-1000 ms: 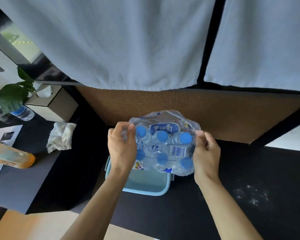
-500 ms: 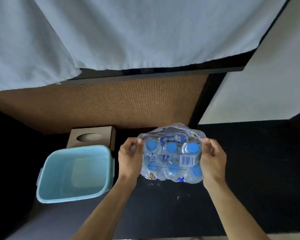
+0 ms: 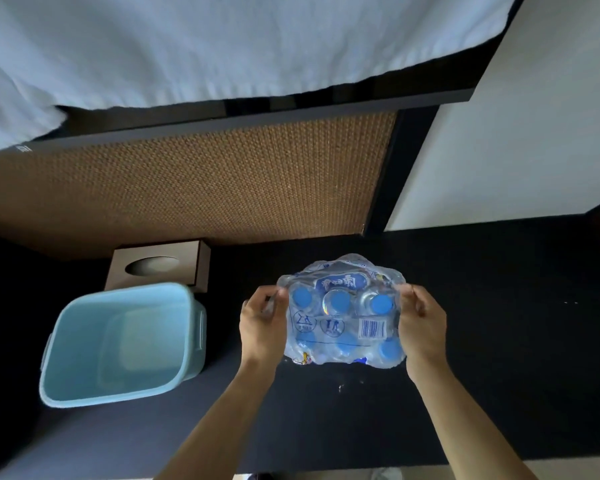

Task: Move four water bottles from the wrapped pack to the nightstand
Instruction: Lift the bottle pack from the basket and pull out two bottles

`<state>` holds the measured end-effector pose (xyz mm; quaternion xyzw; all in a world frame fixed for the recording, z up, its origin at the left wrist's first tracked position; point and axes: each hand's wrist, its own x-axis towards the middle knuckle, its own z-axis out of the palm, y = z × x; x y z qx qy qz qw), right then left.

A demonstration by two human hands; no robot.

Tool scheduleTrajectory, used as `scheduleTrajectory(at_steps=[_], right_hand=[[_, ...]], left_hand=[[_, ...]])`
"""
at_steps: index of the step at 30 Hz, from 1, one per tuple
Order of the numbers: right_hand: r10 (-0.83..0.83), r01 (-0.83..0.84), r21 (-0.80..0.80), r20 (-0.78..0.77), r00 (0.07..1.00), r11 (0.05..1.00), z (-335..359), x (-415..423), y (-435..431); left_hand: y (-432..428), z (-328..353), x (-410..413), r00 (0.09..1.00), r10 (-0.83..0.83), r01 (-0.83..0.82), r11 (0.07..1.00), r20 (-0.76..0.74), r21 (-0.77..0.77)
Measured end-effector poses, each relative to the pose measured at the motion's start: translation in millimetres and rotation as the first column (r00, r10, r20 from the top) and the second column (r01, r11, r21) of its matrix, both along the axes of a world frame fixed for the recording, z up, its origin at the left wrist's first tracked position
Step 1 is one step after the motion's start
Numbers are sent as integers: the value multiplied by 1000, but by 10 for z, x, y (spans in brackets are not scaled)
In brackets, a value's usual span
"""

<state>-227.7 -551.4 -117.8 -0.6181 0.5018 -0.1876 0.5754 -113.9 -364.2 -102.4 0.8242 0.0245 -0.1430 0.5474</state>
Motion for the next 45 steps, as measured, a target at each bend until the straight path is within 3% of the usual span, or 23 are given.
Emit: scheduleTrajectory(at_steps=[9,18,22,25,27,30,32,34,35,40,45], right_hand=[[113,-120,-117,-63,992,986,-64,26,4],[101,-101,12,-92,991,995,-89,-15,-58],[112,-138,-232,-122,986,963,140,18,-74],[216,-201,-479,-25,976,854,435,114,-57],[378,-346,-593,-75,923,727,572,239,-36],[469,-632,-626,-434,769,457,585,463,65],[423,-789,-488,-667,613,374,482,556,171],[396,-853,-356,-771,499,381,306,574,241],[387,-855,-331,-785,484,398,220,575,258],[285,-781,-405,-769,572,475,73,614,309],[322,-711,-444,-672,667,545,133,542,319]], left_hand=[[88,-166,54,999,-21,23,997,-28,68],[178,-303,92,985,-105,121,985,-135,119],[167,-94,178,993,-116,111,981,21,159],[114,253,215,955,-106,113,994,276,-7],[25,395,276,931,-200,234,969,306,-78],[-135,349,404,854,-440,404,897,278,178],[-141,190,432,800,-557,448,802,223,396],[-83,24,384,795,-592,472,742,135,477],[-48,-54,358,805,-581,470,749,122,466],[-96,-219,362,874,-468,397,843,131,362],[-75,-156,323,854,-495,388,812,161,436]])
